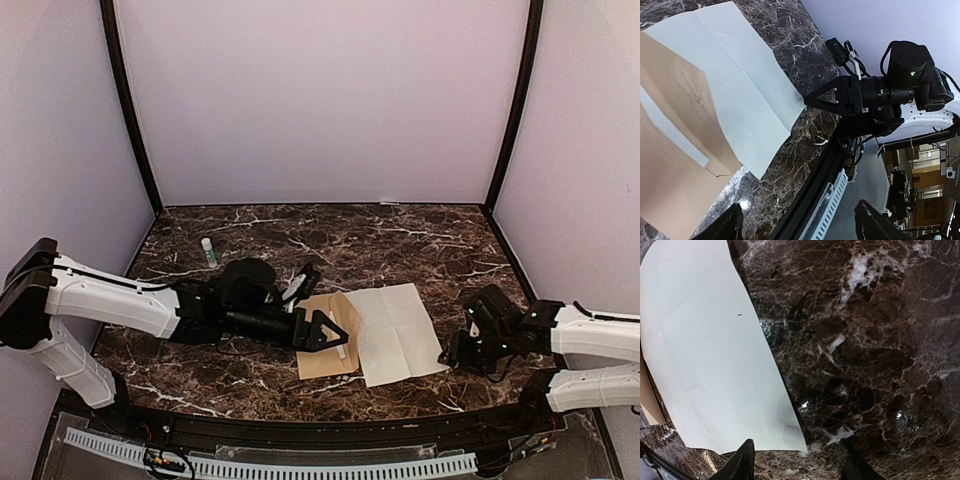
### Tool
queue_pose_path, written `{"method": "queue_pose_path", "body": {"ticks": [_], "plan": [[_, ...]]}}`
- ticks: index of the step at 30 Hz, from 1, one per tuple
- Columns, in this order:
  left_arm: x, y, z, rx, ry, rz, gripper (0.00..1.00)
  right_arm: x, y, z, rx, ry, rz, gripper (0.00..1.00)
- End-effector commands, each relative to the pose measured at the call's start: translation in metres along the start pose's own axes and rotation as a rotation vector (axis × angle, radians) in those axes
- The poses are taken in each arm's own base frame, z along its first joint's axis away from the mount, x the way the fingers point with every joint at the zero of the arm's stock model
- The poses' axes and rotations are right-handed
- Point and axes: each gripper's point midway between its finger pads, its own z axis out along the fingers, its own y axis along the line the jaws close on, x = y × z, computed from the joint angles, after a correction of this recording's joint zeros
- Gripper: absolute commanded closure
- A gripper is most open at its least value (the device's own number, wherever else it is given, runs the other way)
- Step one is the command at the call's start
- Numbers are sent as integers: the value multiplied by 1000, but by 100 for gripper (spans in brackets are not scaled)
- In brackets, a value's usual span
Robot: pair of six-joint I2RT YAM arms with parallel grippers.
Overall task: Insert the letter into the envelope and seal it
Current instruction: Pick up the letter from the center of the board.
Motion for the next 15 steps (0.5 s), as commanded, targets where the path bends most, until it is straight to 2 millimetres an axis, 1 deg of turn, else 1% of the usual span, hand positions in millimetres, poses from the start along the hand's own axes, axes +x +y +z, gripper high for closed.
{"method": "queue_pose_path", "body": {"ticks": [1, 2, 3, 4, 5, 6, 7, 8, 9, 10, 11, 15], "plan": [[-7, -26, 25, 47, -13, 33, 25, -5, 4, 4, -19, -17, 11, 48], [-3, -28, 34, 48, 2, 37, 25, -4, 2, 5, -15, -15, 10, 48], [-4, -32, 39, 57, 9, 41, 25, -4, 1, 6, -13, -15, 11, 48], [3, -28, 47, 48, 32, 39, 27, -4, 0, 7, -13, -15, 11, 48], [2, -32, 52, 56, 38, 41, 28, -1, 2, 9, -28, -1, 13, 49], [9, -26, 60, 43, 60, 35, 30, 0, 4, 9, -40, 4, 14, 49], [8, -30, 63, 54, 68, 35, 31, 1, 5, 10, -51, 8, 17, 49], [14, -24, 71, 42, 88, 31, 32, 2, 6, 10, -60, 10, 21, 49], [13, -26, 74, 46, 94, 34, 34, 2, 7, 11, -66, 12, 26, 50], [17, -20, 80, 32, 108, 31, 35, 3, 7, 11, -72, 13, 29, 50], [19, -18, 85, 30, 119, 31, 35, 3, 7, 11, -78, 12, 33, 50], [25, -9, 99, 12, 144, 41, 37, 5, 8, 12, -102, 10, 52, 51]]}}
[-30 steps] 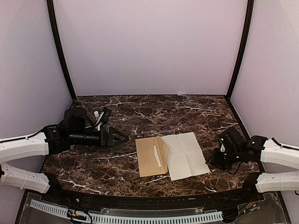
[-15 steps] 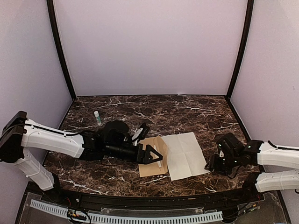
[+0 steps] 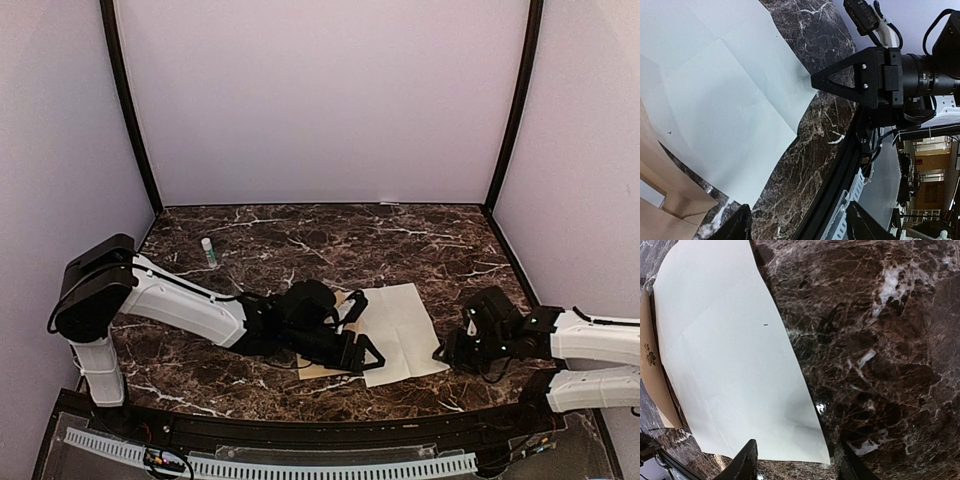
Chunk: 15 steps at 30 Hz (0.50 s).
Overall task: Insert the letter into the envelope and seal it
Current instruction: Pick up the letter from the center of the board.
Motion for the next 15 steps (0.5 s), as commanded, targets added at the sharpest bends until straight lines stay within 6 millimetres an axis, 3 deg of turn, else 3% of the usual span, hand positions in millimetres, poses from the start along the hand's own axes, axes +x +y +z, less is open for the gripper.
{"method": "queue_pose_path", "body": {"ticks": [1, 15], "plan": [[-2, -6, 11, 14, 16, 31, 37, 9, -6, 6, -14, 25, 35, 51], [23, 37, 39, -98, 116, 19, 46, 8, 10, 7, -116, 20, 81, 53]]}}
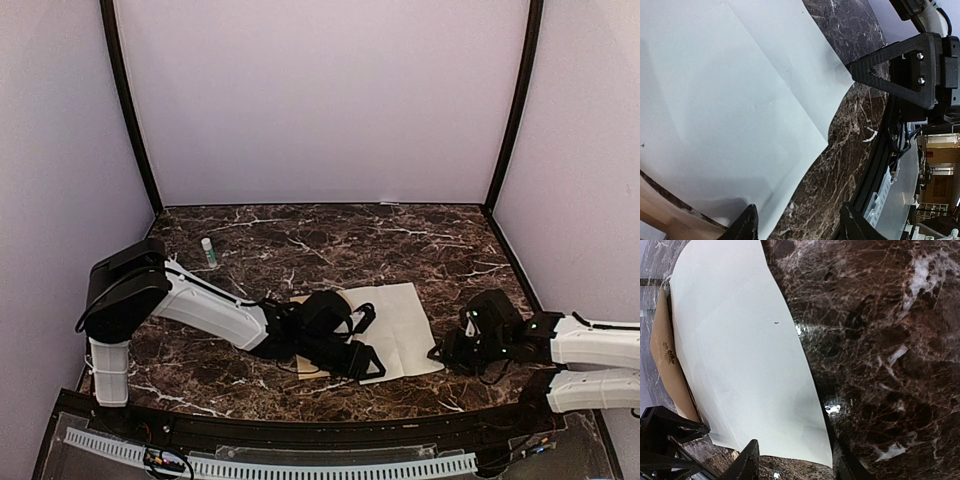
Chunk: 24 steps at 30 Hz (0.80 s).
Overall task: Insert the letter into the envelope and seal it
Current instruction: Pick up the letter from the center of the board.
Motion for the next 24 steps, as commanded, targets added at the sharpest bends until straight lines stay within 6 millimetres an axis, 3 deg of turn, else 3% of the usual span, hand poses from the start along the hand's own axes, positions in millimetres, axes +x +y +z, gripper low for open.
{"method": "queue_pose_path", "body": {"ticks": [1, 9, 15, 24], "plan": [[11, 9, 4, -33, 39, -4, 47, 4, -3, 2, -27, 6, 47, 53], [24, 26, 7, -66, 62, -37, 51, 7, 2, 2, -82, 9, 74, 56], [24, 25, 7, -63, 65, -38, 51, 3, 13, -3, -148, -10, 95, 59], [24, 21, 9, -38, 67, -33, 51, 12, 8, 6, -148, 29, 93, 62]]}}
